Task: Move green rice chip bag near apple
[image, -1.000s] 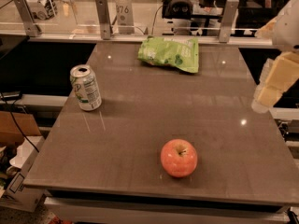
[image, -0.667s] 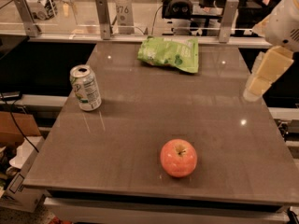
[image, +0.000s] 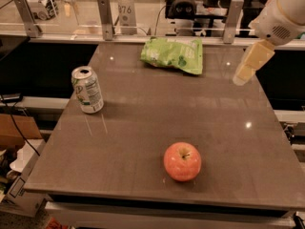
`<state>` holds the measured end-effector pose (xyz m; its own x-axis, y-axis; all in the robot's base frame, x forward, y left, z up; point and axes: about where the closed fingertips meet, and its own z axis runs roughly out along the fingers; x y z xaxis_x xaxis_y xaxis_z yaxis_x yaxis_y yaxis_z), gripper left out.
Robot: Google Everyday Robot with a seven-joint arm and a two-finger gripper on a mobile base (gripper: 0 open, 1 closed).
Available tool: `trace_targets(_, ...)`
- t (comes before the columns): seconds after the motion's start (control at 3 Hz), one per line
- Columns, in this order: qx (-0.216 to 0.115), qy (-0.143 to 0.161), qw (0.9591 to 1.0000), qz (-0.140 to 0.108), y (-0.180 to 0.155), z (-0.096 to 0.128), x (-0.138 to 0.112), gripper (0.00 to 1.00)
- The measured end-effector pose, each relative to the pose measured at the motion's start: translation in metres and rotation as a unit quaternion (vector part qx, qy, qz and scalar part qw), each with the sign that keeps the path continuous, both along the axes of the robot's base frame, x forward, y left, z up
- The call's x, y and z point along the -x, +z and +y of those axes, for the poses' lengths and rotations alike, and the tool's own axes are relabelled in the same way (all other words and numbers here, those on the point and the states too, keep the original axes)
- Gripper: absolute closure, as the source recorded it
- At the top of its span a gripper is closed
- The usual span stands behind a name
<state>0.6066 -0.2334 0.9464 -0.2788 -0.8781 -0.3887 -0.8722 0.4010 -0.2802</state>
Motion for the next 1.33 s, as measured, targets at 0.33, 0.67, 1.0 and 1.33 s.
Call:
trace_targets(0.33, -0.024, -0.016, 0.9996, -0.006, -0.016, -0.004, -0.043, 0.00)
trace_targets(0.67, -0.048, -0.033, 0.9983, -0.009, -0.035, -0.007, -0.081, 0.00)
trace_targets(1.0, -0.066, -0.041, 0.9969, -0.007, -0.057, 0.001, -0.114, 0.00)
trace_targets(1.33, -0.081, -0.051, 0.9949, -0.032, -0.065, 0.008, -0.135, 0.00)
